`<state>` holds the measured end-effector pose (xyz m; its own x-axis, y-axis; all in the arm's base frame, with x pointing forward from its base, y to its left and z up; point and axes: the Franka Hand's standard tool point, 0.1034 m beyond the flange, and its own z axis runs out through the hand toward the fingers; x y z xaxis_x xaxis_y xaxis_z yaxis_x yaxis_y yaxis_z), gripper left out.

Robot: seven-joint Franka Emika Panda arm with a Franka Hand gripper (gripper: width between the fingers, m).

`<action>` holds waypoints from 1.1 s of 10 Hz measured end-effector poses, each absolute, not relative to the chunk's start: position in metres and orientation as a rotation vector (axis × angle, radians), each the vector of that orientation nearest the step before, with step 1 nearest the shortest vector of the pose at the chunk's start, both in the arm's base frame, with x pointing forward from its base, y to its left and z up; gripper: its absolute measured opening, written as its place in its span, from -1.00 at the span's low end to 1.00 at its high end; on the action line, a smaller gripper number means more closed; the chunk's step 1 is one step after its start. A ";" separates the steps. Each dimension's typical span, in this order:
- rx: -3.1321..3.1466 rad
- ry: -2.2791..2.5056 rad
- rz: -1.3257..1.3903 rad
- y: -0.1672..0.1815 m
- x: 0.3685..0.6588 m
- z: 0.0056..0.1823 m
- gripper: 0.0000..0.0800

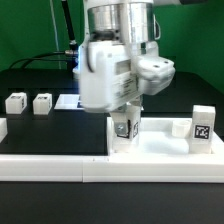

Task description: Assemble square table

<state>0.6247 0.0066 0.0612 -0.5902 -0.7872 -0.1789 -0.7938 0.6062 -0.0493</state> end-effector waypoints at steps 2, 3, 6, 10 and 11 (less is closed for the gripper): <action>-1.009 2.735 0.110 0.006 0.625 0.061 -0.27; -1.022 2.730 0.108 0.008 0.625 0.061 -0.27; -1.272 2.628 0.098 0.014 0.627 0.065 0.38; -1.872 2.241 0.027 0.020 0.628 0.068 0.62; -1.961 2.164 0.014 0.020 0.628 0.068 0.62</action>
Offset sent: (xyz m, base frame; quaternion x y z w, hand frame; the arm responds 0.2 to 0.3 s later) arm 0.0000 0.0000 0.0000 0.0000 0.0000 0.0000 1.0000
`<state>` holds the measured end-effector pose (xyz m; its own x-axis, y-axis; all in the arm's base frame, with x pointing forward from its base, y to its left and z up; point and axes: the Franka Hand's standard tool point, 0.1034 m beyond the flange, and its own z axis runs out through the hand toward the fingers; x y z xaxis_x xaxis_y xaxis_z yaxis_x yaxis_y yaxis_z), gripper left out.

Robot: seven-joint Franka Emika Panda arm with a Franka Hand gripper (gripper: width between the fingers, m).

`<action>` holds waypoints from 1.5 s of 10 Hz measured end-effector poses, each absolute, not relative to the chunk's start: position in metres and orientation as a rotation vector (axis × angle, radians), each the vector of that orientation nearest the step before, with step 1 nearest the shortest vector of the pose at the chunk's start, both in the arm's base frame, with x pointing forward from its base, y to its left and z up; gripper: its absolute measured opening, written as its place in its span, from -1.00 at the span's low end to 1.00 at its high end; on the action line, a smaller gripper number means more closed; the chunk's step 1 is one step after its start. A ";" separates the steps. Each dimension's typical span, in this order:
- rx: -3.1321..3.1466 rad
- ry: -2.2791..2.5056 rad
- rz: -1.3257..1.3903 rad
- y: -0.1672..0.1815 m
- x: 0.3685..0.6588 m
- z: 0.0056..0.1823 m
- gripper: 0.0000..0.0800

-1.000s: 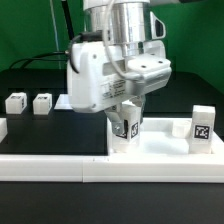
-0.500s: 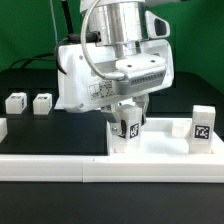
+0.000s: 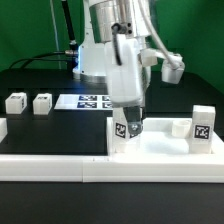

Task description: Assemble square table

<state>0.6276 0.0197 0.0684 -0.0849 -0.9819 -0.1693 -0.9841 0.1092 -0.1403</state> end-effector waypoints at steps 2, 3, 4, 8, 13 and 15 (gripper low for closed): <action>-2.303 1.837 -0.007 0.012 0.624 0.067 0.62; -2.435 1.685 -0.001 0.009 0.623 0.068 0.62; -2.562 1.514 -0.010 0.007 0.622 0.067 0.62; -2.672 1.350 -0.014 0.005 0.619 0.063 0.07; -2.382 1.815 0.026 0.006 0.620 0.063 -0.28; -2.040 2.196 0.048 0.007 0.625 0.063 -0.28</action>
Offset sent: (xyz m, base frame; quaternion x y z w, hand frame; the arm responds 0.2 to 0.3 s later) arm -0.0045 0.0001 0.0010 -0.0580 -0.0396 -0.3625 0.9293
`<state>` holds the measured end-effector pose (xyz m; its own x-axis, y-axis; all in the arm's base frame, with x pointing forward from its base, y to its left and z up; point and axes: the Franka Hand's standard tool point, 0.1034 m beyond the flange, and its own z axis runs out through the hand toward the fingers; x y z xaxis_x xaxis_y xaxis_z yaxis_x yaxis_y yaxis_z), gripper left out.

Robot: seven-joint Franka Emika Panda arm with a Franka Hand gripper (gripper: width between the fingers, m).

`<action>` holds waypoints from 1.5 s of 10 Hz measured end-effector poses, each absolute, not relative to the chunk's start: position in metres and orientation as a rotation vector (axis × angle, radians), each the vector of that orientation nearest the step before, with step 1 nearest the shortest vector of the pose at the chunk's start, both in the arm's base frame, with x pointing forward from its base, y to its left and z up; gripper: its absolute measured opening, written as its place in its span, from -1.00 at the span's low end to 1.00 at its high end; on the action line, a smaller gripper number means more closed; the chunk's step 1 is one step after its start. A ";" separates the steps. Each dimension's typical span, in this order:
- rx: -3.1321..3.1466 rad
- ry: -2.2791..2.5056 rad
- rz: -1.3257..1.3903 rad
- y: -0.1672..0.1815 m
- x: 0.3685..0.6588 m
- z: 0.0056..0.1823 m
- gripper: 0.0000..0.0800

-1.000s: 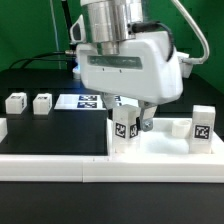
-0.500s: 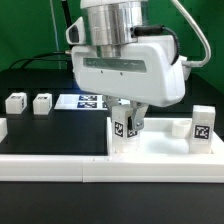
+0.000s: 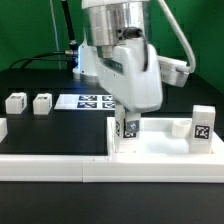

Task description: Assemble square table

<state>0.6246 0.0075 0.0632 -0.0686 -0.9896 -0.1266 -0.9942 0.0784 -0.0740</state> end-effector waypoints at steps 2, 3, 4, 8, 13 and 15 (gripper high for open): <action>-1.734 2.447 0.087 0.006 0.626 0.065 -0.28; -1.655 2.506 0.096 0.005 0.626 0.065 -0.28; -1.575 2.561 0.103 0.004 0.625 0.065 -0.26; -1.522 2.619 0.084 0.001 0.621 0.064 -0.24; -1.540 2.588 0.090 0.013 0.618 0.078 0.57; -1.545 2.562 0.101 0.021 0.607 0.095 0.62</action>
Offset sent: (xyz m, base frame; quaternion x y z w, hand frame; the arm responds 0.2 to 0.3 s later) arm 0.0086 0.0050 0.0049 0.0030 -0.0245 0.2652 0.9639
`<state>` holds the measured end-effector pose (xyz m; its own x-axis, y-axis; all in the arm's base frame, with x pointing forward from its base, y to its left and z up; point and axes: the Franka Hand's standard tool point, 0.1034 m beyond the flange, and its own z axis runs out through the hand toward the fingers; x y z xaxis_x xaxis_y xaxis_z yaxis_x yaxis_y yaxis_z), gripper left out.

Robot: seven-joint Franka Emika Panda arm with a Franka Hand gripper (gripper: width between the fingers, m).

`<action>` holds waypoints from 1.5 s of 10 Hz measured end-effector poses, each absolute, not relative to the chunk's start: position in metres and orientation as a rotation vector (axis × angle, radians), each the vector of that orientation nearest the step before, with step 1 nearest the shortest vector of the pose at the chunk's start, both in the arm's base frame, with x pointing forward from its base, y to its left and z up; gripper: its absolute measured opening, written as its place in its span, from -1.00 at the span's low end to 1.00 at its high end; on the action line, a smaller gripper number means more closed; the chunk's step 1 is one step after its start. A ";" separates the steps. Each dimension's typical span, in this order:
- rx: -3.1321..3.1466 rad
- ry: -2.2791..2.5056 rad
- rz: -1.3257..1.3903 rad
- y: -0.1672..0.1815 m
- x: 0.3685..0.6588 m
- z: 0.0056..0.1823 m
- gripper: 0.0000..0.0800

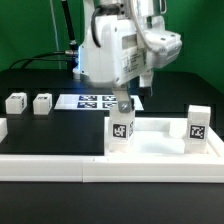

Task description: Assemble square table

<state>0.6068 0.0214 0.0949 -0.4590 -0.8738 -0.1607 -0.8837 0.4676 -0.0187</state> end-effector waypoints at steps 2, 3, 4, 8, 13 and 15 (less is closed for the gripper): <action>-1.552 2.554 0.109 0.027 0.603 0.099 0.62; -1.553 2.555 0.109 0.027 0.603 0.098 0.62; -1.553 2.556 0.110 0.027 0.603 0.098 0.62; -1.555 2.559 0.111 0.027 0.602 0.096 0.62; -1.556 2.562 0.111 0.027 0.601 0.094 0.62; -1.621 2.497 0.087 0.024 0.601 0.098 0.62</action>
Offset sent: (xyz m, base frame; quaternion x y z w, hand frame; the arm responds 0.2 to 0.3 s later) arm 0.0000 0.0000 0.0000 0.0000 0.0000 0.0000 1.0000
